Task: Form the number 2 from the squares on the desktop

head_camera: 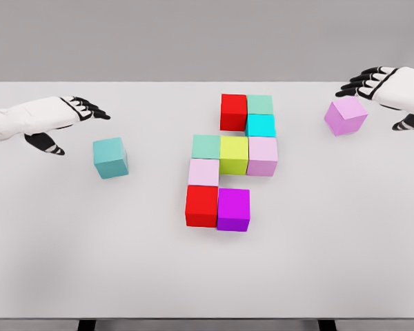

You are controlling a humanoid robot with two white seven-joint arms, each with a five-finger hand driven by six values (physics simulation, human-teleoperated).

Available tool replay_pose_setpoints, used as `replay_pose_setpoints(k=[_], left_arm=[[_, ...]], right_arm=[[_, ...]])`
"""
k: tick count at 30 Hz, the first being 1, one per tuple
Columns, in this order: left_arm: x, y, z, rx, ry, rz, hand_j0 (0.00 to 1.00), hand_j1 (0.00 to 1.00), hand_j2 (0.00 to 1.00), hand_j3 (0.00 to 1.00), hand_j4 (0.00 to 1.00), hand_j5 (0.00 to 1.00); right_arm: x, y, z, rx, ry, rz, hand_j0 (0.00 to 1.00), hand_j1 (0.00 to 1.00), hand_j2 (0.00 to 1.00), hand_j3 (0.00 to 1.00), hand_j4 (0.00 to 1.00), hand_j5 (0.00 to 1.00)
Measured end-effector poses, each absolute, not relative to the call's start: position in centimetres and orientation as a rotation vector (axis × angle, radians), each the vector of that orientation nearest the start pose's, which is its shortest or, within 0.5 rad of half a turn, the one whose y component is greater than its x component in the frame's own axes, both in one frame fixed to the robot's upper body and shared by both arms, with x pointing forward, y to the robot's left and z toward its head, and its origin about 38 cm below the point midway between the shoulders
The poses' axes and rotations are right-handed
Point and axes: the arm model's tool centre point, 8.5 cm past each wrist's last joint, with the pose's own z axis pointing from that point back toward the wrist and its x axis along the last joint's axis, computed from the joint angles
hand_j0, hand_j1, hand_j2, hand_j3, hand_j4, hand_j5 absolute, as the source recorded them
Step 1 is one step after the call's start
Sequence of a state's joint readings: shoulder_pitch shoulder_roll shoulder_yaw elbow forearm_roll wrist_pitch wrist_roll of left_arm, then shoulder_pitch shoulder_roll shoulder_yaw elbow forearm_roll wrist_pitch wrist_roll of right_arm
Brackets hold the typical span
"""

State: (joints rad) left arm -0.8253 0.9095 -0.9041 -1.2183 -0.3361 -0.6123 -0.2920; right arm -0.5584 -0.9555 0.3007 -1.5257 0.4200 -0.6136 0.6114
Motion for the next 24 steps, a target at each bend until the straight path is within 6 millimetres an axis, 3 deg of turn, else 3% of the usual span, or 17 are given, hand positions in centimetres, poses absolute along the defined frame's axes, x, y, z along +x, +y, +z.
replay_pose_setpoints(k=[6,9,13,21,24], left_arm=[[46.5,34.8,19.8,0.460,-1.356,-1.982,1.00,1.00,1.00,1.00,1.00,1.00],[46.6,34.2,19.7,0.495,-1.321,-2.055,1.00,1.00,1.00,1.00,1.00,1.00],[46.1,32.5,19.6,0.544,-1.283,-2.194,1.00,1.00,1.00,1.00,1.00,1.00],[46.0,31.5,19.3,0.572,-1.261,-2.261,1.00,1.00,1.00,1.00,1.00,1.00],[46.0,31.0,19.0,0.565,-1.265,-2.270,1.00,1.00,1.00,1.00,1.00,1.00]], right_arm=[[42.0,-37.6,29.5,-0.700,-1.347,2.054,1.00,1.00,1.00,1.00,1.00,1.00],[42.7,-35.7,29.8,-0.676,-1.383,2.085,1.00,1.00,1.00,1.00,1.00,1.00],[43.3,-33.7,28.0,-0.605,-1.377,2.090,1.00,1.00,1.00,1.00,1.00,1.00],[46.5,-34.4,29.2,-0.633,-1.380,1.989,1.00,1.00,1.00,1.00,1.00,1.00],[47.3,-34.7,27.3,-0.590,-1.340,1.969,1.00,1.00,1.00,1.00,1.00,1.00]])
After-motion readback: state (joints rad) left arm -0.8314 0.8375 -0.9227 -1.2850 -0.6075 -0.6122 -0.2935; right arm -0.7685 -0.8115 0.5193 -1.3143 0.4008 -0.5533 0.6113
